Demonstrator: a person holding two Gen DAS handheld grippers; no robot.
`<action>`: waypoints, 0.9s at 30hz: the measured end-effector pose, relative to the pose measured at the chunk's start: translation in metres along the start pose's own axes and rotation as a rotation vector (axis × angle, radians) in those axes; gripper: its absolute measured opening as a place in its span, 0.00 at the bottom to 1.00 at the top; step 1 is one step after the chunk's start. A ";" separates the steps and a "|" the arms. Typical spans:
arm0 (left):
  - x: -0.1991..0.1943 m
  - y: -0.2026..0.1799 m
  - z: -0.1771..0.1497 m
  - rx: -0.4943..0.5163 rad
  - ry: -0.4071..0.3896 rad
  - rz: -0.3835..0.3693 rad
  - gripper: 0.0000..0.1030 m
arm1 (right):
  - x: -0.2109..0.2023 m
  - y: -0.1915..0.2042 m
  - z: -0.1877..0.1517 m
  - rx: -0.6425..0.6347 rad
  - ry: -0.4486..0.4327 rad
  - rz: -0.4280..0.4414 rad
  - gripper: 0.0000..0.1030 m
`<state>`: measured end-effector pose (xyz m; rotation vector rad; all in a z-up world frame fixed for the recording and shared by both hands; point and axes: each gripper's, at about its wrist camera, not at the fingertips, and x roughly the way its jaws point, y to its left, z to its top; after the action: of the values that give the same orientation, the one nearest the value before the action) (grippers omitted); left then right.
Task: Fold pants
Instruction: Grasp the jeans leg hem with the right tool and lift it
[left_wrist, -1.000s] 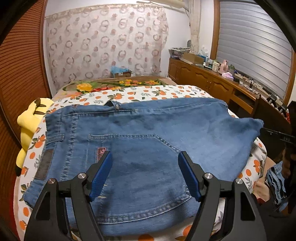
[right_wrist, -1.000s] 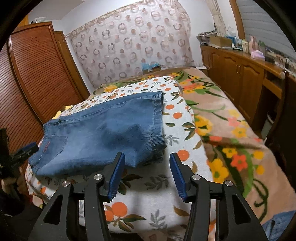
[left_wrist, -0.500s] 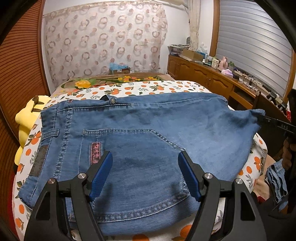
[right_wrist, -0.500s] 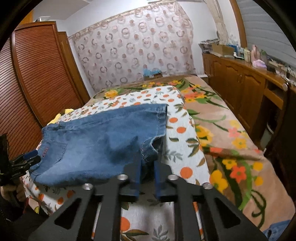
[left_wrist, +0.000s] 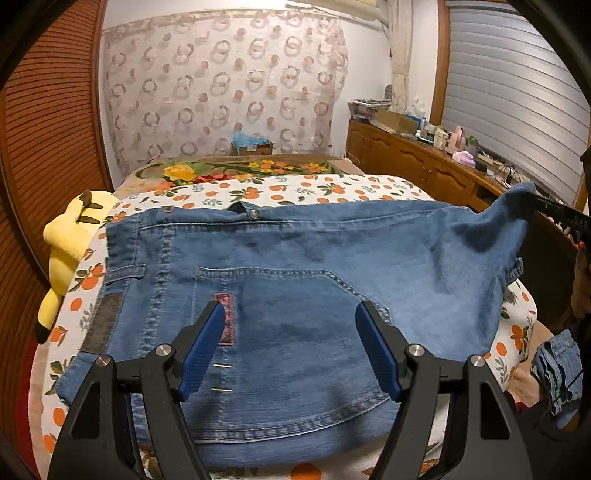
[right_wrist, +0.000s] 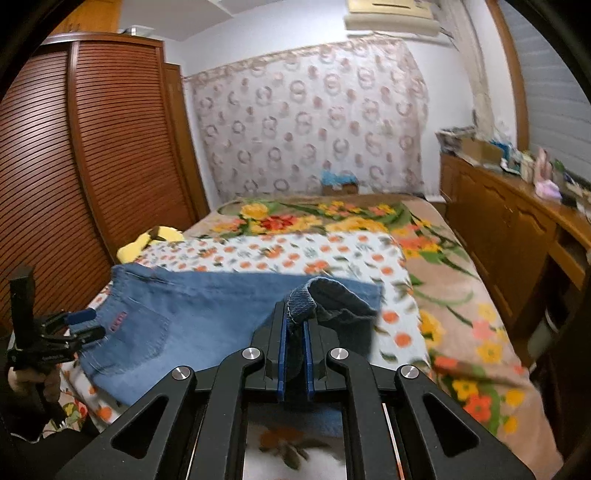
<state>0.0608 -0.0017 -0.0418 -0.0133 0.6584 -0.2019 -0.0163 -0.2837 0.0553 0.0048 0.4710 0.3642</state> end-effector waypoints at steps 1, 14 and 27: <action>-0.001 0.002 0.000 -0.004 -0.003 0.003 0.72 | 0.000 0.004 0.002 -0.010 -0.005 0.010 0.07; -0.018 0.033 0.003 -0.038 -0.037 0.048 0.72 | 0.032 0.066 0.037 -0.146 -0.042 0.175 0.07; -0.035 0.068 -0.002 -0.089 -0.063 0.100 0.72 | 0.086 0.116 0.065 -0.295 -0.004 0.399 0.07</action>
<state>0.0448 0.0715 -0.0274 -0.0719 0.6036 -0.0750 0.0443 -0.1404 0.0850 -0.1893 0.4076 0.8226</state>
